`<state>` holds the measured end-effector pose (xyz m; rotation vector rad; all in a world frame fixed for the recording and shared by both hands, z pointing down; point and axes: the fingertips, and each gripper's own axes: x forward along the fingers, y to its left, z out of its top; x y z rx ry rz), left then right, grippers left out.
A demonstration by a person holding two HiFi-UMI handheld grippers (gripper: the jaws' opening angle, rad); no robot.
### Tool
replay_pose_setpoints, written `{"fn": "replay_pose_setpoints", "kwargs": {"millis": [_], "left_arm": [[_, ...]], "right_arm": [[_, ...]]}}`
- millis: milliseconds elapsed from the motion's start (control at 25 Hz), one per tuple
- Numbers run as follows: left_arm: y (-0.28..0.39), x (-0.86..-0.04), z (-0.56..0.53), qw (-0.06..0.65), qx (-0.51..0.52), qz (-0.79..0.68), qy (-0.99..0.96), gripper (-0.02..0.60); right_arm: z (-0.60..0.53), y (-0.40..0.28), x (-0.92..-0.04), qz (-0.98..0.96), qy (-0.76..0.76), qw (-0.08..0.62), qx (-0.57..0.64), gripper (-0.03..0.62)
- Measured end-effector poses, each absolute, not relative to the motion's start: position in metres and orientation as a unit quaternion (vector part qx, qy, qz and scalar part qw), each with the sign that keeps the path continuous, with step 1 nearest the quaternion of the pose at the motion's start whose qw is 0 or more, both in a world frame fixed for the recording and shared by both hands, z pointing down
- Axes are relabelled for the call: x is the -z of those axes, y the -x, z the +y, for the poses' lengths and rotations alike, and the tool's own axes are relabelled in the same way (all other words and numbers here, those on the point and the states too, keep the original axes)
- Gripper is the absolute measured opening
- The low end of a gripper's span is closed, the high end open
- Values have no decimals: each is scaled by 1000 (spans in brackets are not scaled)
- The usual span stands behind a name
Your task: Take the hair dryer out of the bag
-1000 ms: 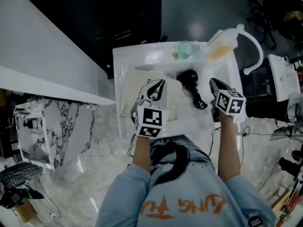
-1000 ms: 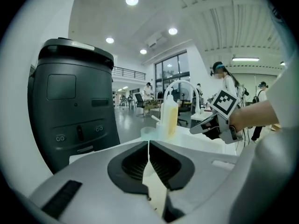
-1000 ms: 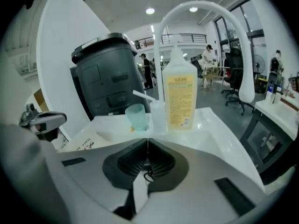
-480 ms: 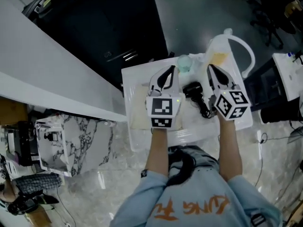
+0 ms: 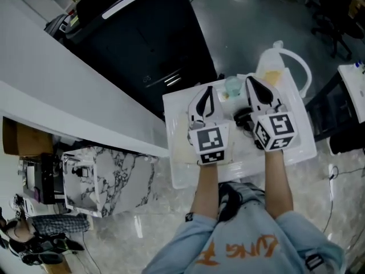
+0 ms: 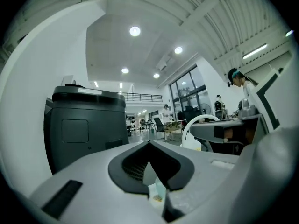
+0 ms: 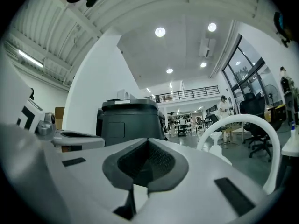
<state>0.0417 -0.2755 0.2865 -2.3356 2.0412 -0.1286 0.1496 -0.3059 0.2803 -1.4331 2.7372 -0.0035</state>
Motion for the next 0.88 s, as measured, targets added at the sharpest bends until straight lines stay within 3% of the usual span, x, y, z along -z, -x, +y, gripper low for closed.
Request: {"fn": "replay_pose_setpoints", "kwargs": {"millis": [880], "left_arm": [[-39, -300, -265, 27, 68, 664, 744, 3]], "right_arm": [[-308, -143, -291, 898, 440, 2, -20, 0]]}}
